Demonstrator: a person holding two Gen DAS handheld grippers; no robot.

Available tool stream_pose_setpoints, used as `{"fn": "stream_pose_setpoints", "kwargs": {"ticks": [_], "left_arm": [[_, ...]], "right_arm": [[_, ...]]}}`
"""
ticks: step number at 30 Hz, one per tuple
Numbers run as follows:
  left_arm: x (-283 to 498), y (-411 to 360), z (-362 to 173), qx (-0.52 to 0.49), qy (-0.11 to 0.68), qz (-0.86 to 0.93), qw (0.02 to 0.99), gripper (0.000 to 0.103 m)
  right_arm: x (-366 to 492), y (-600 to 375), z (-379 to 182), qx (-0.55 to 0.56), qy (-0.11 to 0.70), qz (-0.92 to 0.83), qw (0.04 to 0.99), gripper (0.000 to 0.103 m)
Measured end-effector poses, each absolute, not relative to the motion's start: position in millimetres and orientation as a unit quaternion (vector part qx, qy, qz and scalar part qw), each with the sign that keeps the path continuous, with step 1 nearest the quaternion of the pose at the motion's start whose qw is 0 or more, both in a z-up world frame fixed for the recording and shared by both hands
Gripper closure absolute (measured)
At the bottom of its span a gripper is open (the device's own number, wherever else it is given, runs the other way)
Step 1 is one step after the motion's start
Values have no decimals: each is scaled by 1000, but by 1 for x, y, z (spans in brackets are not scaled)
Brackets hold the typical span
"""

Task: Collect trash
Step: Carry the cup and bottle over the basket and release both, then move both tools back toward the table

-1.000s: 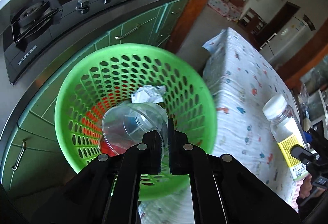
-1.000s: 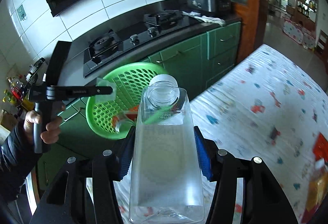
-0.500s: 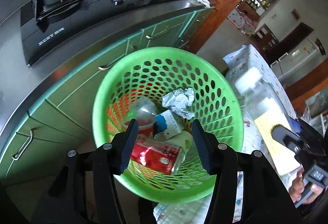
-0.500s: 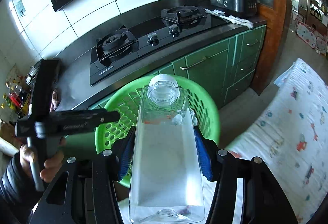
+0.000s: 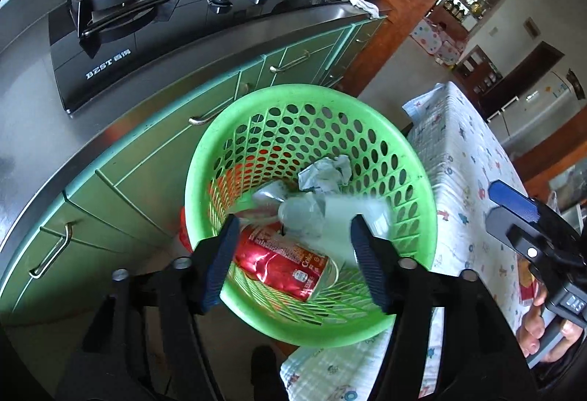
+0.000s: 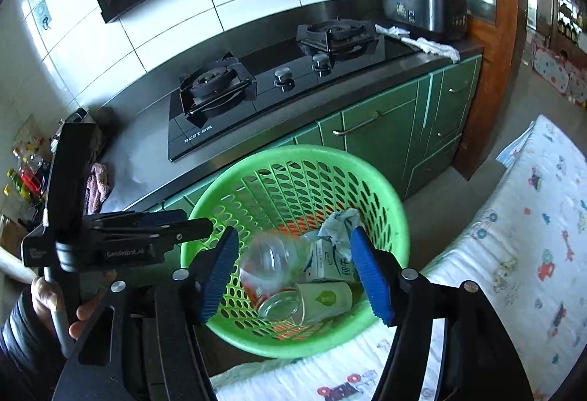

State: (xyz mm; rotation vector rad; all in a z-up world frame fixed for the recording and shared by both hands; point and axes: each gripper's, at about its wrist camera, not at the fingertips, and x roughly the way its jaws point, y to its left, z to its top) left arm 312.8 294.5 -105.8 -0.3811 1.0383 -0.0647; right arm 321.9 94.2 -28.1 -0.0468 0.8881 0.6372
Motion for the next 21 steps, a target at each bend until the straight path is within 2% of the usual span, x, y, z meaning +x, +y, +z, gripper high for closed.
{"fn": "stream_pose_setpoints", "kwargs": {"ticks": [6, 13, 16, 21], "left_arm": [[310, 272, -97, -165, 489, -48, 855, 39], [304, 243, -91, -152, 490, -62, 856, 38], [299, 227, -88, -146, 489, -68, 857, 34], [292, 202, -83, -137, 487, -83, 858, 34]], "right_arm": [[302, 65, -19, -27, 411, 289, 864, 37], [276, 20, -15, -23, 404, 259, 877, 29], [266, 2, -13, -22, 402, 247, 881, 29], [245, -37, -13, -18, 402, 223, 888, 29]]}}
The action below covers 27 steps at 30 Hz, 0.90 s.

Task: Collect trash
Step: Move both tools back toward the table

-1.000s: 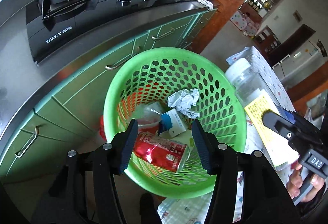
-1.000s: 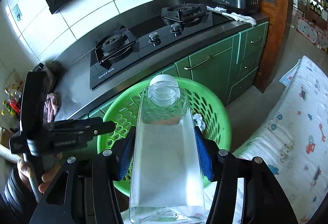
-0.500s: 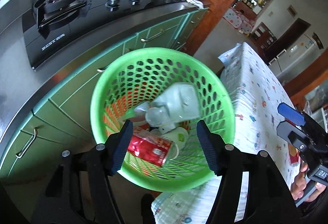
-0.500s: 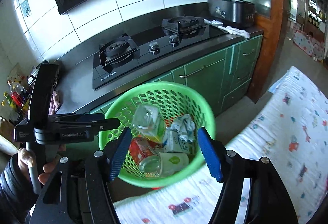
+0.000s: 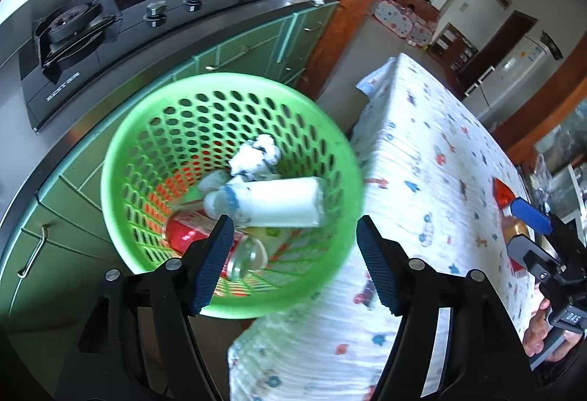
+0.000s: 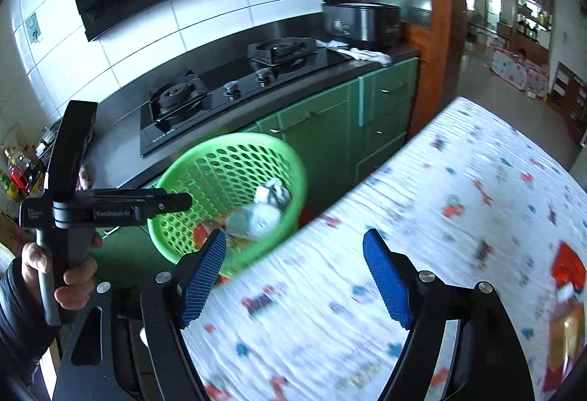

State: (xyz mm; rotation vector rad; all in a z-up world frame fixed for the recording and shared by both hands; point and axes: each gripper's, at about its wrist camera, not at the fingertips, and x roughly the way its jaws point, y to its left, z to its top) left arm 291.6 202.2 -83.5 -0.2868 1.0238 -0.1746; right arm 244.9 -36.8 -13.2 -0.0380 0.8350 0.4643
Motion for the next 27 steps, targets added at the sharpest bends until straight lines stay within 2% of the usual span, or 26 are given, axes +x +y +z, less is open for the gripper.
{"fn": "stream_pose_setpoints", "kwargs": {"ticks": [15, 27], "left_arm": [[278, 116, -77, -105, 493, -133, 854, 32], [286, 59, -78, -77, 505, -157, 845, 32]], "right_arm": [[196, -199, -39, -27, 439, 85, 894, 29], [209, -331, -63, -47, 489, 3, 871, 29]]}}
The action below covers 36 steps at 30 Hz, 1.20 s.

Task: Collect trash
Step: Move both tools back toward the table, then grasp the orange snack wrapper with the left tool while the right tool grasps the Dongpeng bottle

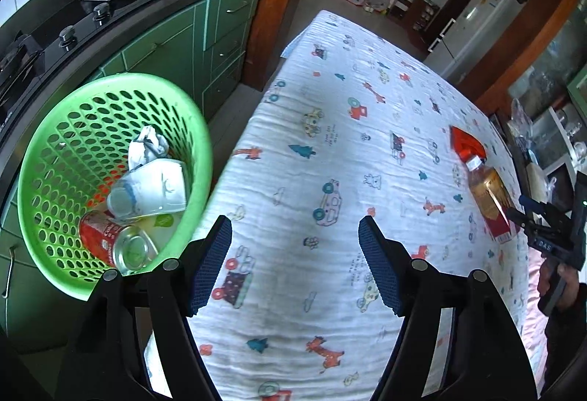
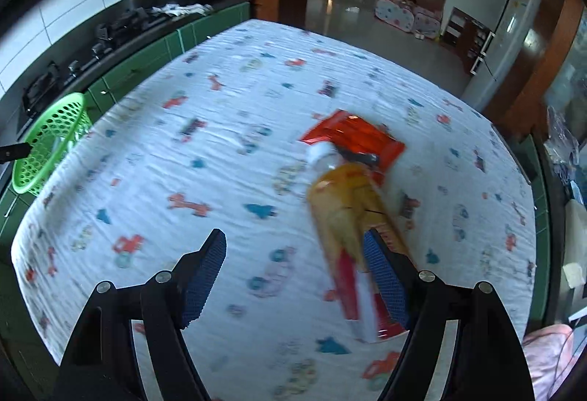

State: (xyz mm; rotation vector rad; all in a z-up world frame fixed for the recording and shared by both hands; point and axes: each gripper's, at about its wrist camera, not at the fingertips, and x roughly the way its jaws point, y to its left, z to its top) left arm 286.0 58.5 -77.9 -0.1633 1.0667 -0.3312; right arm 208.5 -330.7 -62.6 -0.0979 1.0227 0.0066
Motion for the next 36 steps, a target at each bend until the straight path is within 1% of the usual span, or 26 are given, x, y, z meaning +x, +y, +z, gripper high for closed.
{"fn": "stream_pose_setpoints", "kwargs": {"ticks": [4, 10, 18, 19, 20, 28, 36], "left_arm": [[288, 44, -78, -67, 507, -162, 844, 32], [293, 30, -82, -59, 513, -163, 841, 32], [302, -1, -85, -46, 522, -179, 833, 32], [303, -8, -85, -42, 522, -185, 832, 32], [303, -14, -85, -39, 521, -189, 831, 32], [320, -81, -85, -14, 522, -241, 818, 32], [347, -177, -94, 3, 531, -315, 787, 33]], "right_arm": [[218, -349, -76, -76, 511, 2, 856, 29], [227, -363, -94, -90, 537, 10, 838, 29], [246, -381, -115, -55, 557, 29, 828, 29], [248, -383, -117, -45, 558, 36, 828, 29], [248, -384, -118, -35, 559, 42, 827, 34], [227, -389, -116, -15, 555, 45, 831, 36], [170, -397, -105, 14, 539, 28, 842, 37]]}}
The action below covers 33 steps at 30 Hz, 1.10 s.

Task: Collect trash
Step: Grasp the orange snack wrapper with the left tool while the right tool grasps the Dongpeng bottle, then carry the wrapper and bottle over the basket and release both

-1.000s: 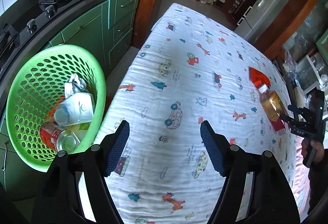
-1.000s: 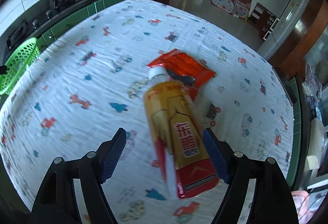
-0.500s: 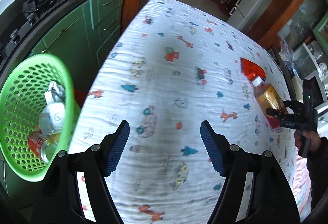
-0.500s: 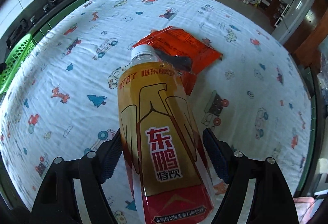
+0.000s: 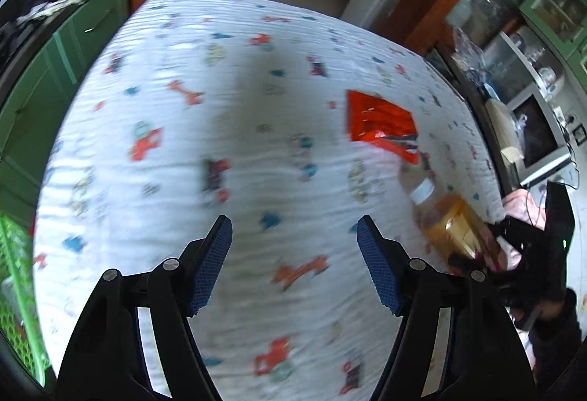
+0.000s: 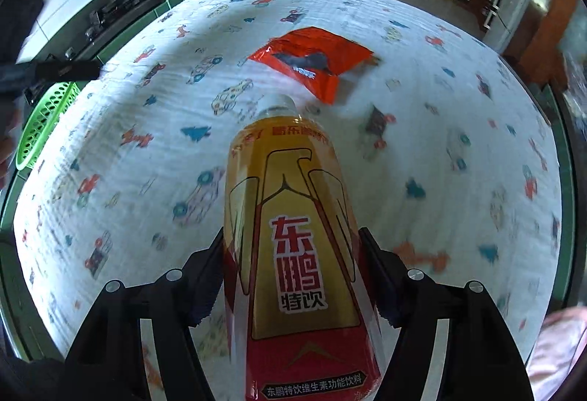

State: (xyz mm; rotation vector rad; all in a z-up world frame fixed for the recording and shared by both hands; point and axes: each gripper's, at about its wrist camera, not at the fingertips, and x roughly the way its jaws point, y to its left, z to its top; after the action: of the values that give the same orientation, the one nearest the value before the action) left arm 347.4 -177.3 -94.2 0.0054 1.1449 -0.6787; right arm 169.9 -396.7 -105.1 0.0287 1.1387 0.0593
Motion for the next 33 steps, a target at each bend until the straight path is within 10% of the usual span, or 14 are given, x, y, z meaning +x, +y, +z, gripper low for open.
{"fn": "stream_pose_setpoints", "kwargs": {"ticks": [21, 28, 33], "left_arm": [[407, -328, -136, 24, 568, -356, 742, 35], [401, -344, -148, 88, 571, -334, 745, 73], [395, -337, -146, 80, 564, -329, 753, 81]], "right_arm": [[111, -406, -101, 85, 514, 1, 853, 41], [111, -404, -103, 82, 513, -2, 854, 41], [109, -405, -103, 92, 509, -4, 856, 41]]}}
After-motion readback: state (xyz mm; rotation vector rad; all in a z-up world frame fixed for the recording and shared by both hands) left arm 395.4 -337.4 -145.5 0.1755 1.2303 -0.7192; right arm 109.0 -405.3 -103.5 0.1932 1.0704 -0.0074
